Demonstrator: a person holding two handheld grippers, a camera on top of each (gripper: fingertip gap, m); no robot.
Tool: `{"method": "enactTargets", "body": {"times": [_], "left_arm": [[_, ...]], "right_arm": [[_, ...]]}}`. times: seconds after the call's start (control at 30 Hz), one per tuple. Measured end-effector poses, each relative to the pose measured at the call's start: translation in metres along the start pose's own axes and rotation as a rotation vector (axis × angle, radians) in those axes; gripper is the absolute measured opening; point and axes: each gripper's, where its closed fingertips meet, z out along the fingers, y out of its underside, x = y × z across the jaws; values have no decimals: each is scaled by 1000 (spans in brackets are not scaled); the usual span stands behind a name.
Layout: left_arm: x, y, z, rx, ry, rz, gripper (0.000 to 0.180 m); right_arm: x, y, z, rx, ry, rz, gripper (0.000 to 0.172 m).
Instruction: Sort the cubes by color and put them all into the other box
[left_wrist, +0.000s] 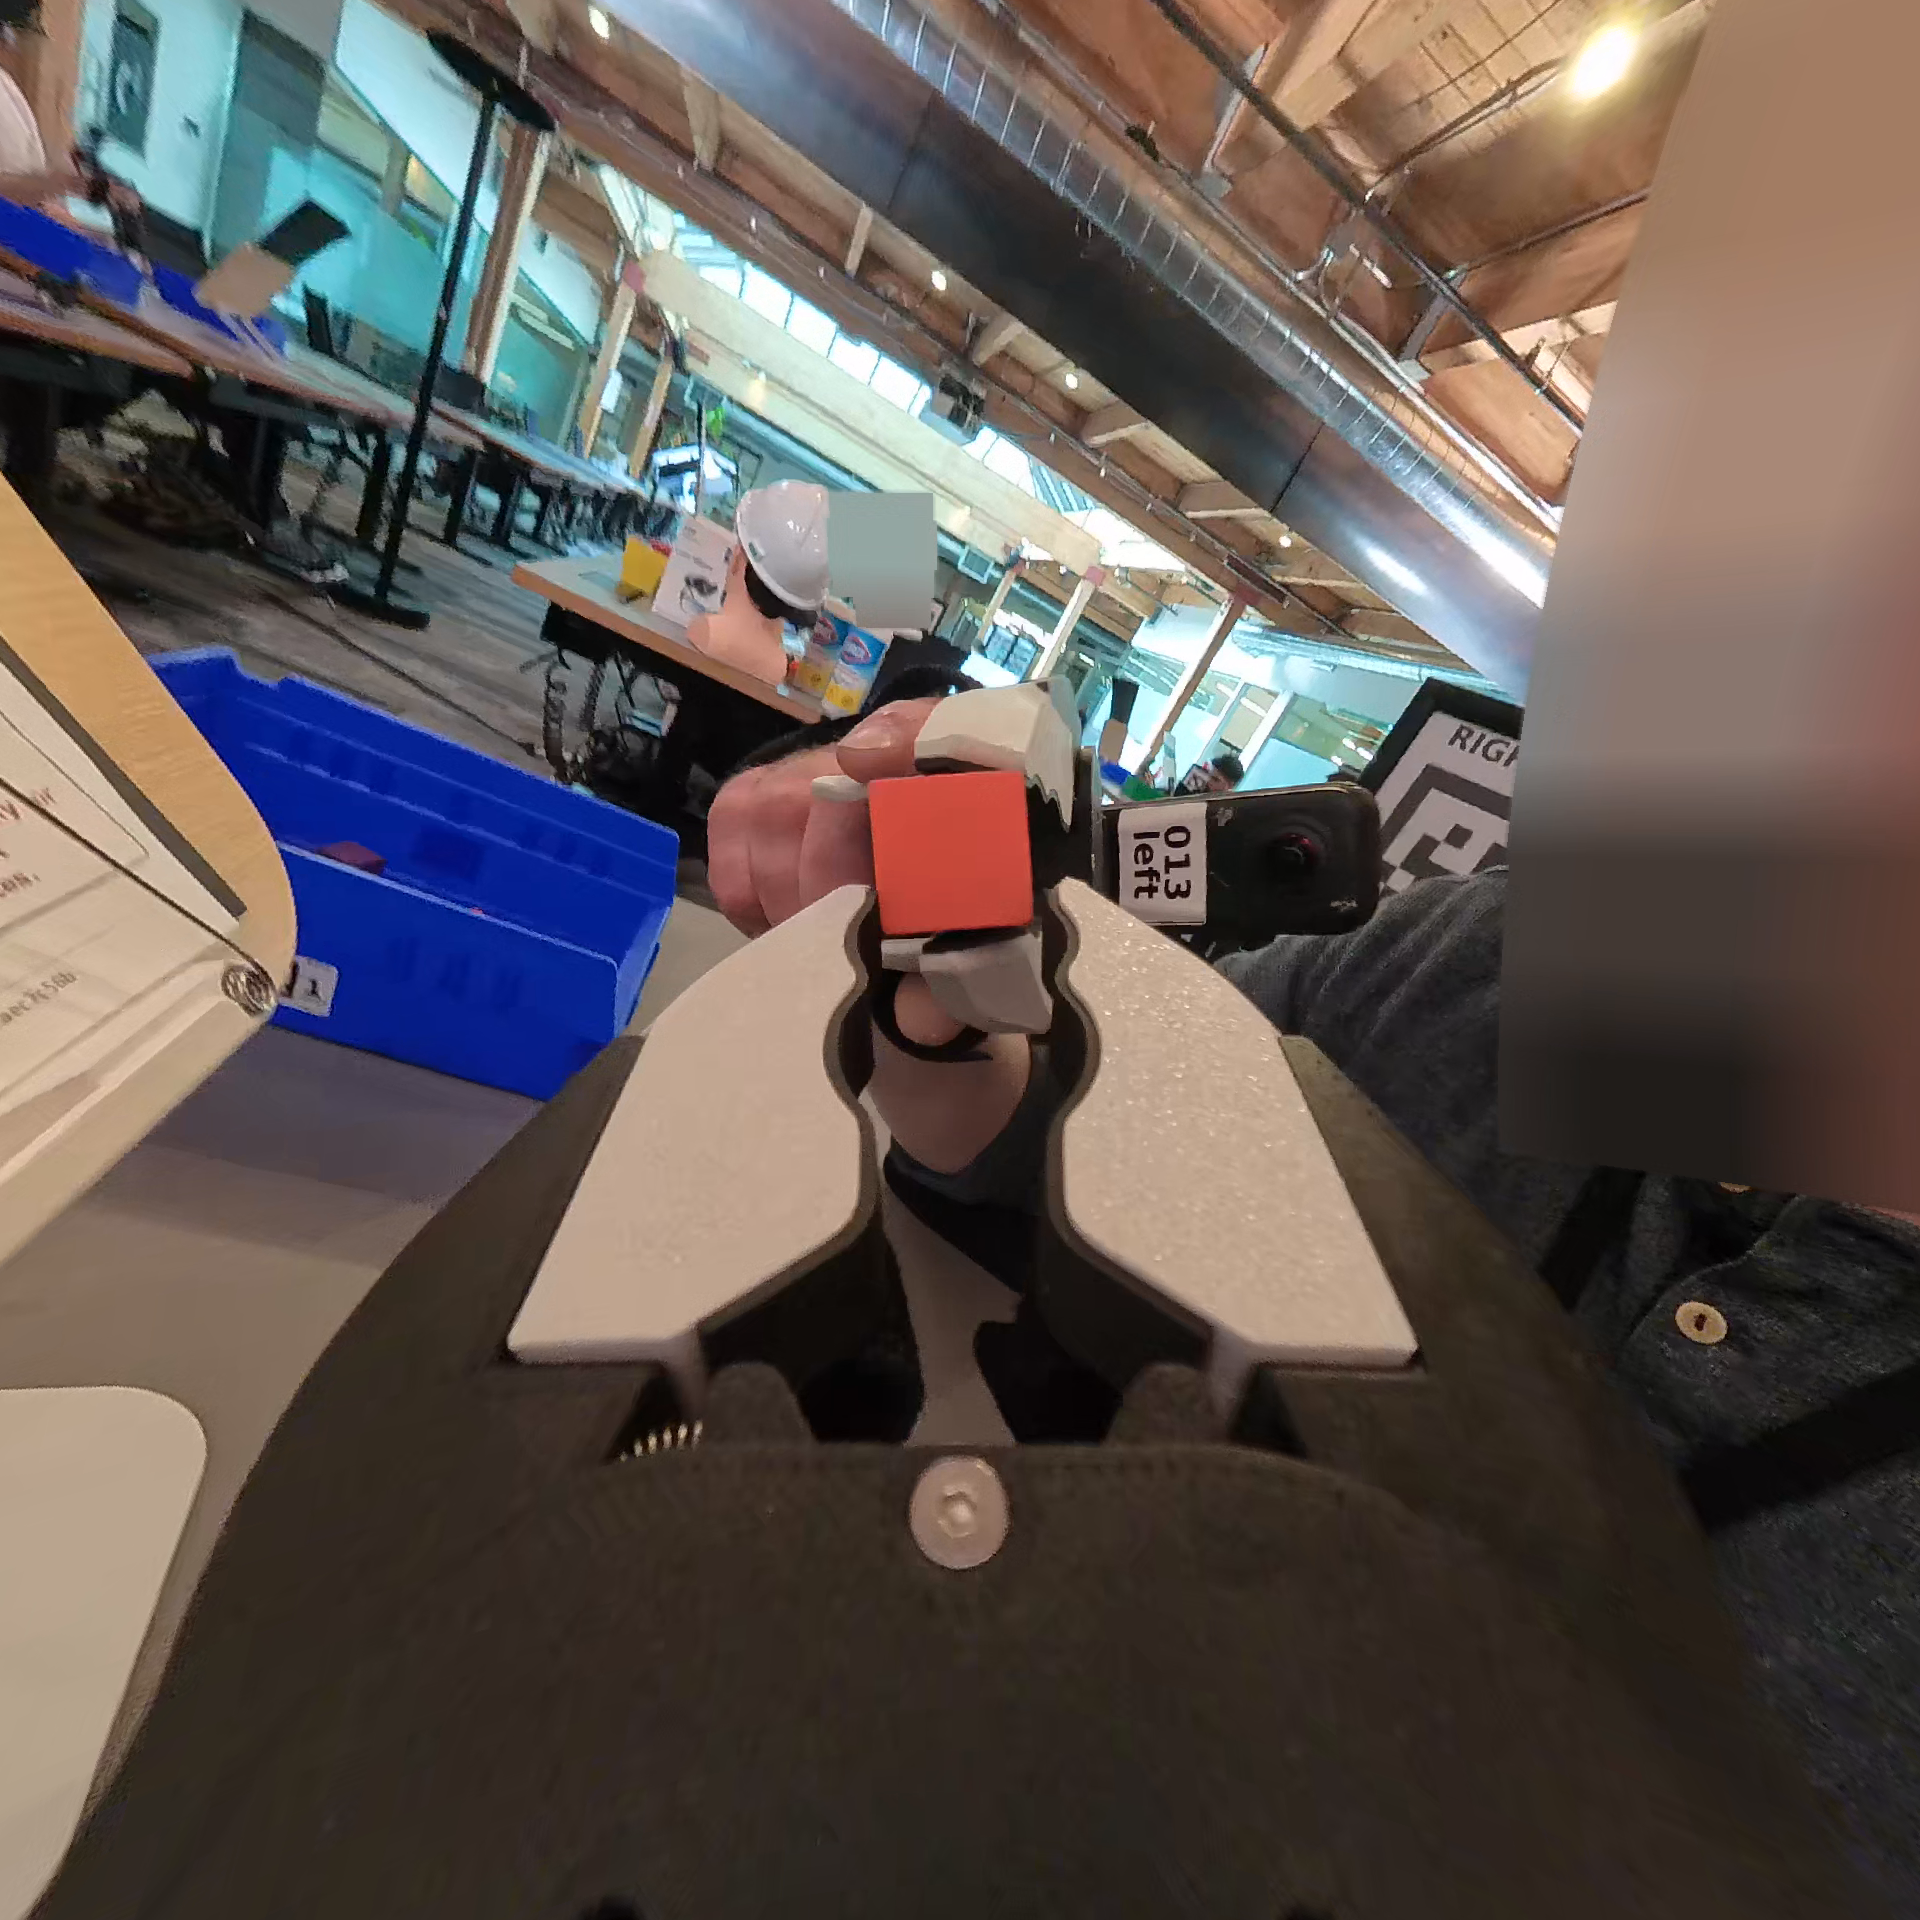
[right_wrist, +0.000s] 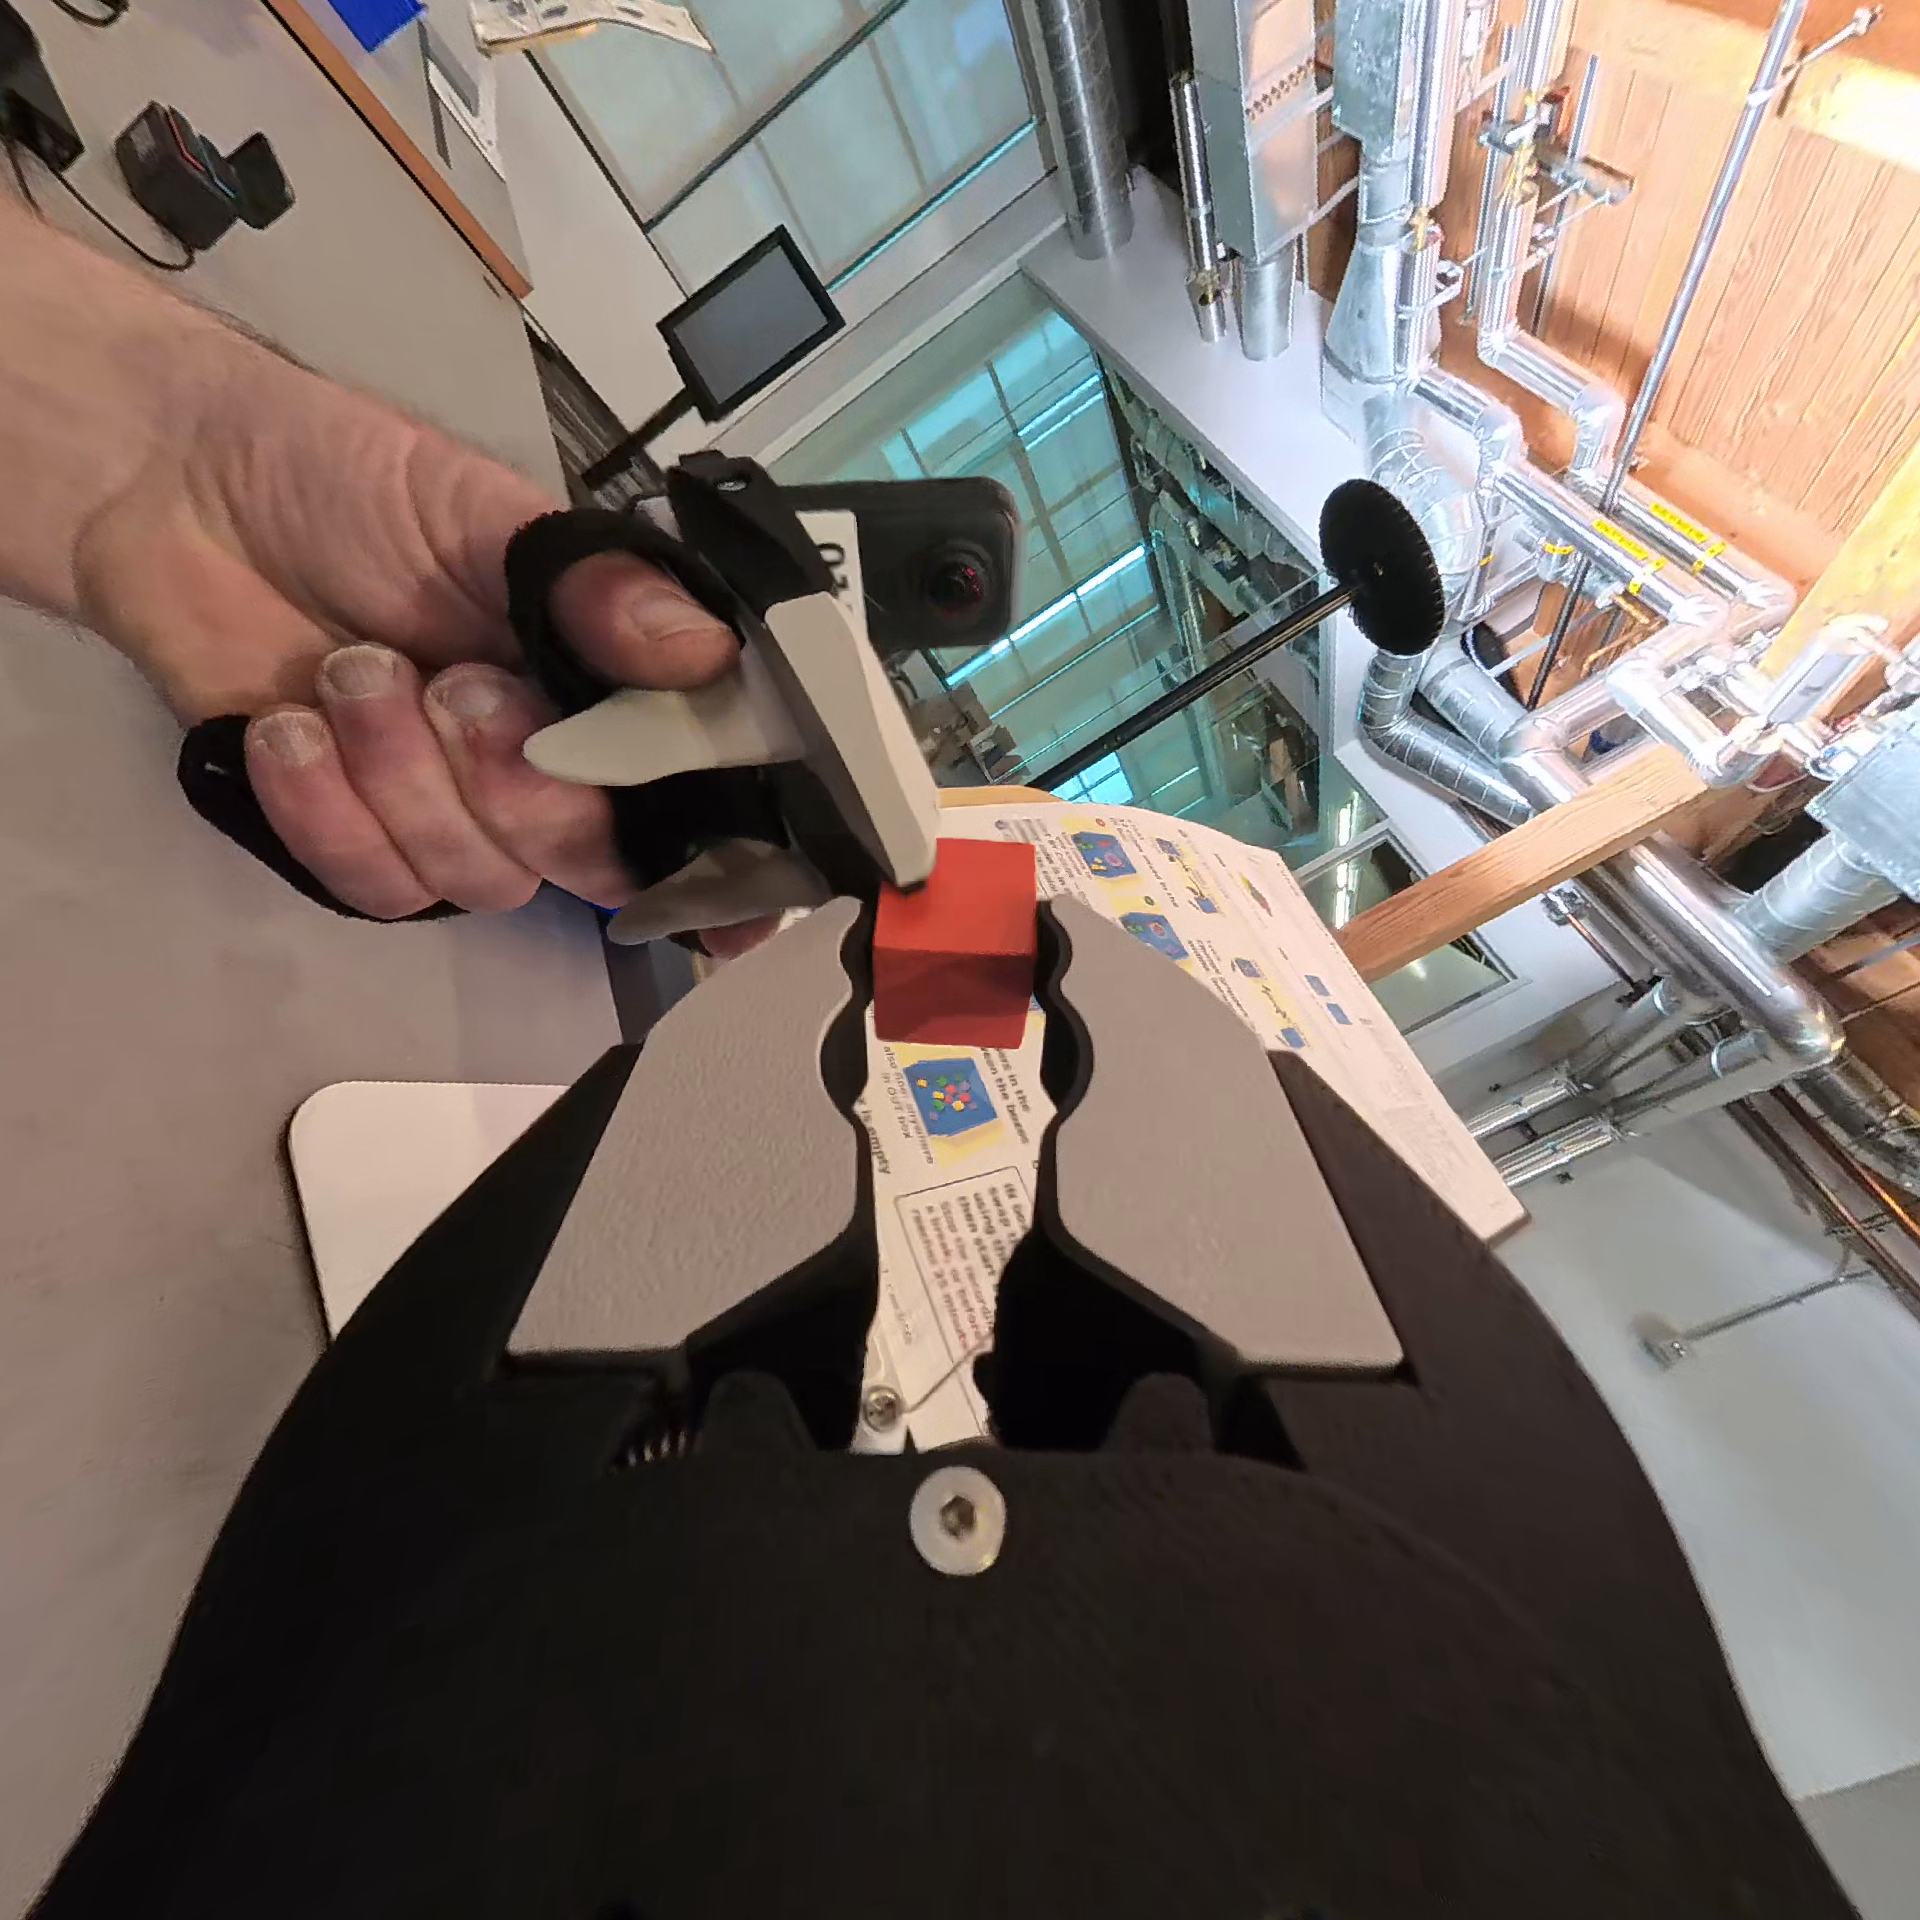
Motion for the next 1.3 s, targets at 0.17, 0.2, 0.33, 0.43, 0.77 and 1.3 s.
{"method": "enactTargets", "body": {"times": [0.17,0.2,0.33,0.43,0.77,1.3], "left_arm": [[-1,-20,-19,16,-106,133,20],[0,-24,-25,21,-128,169,2],[-9,-38,-45,11,-263,272,0],[-17,-43,-55,-14,-368,349,0],[-18,-37,-54,-84,-395,412,0],[-23,-36,-59,-98,-404,407,0]], "right_arm": [[42,19,-19,-100,36,56,29],[53,30,-25,-149,28,81,29],[93,100,-68,-480,20,165,29],[107,161,-116,-760,1,278,29],[49,304,-266,-1471,-229,651,30],[-33,377,-330,-1823,-436,884,30]]}}
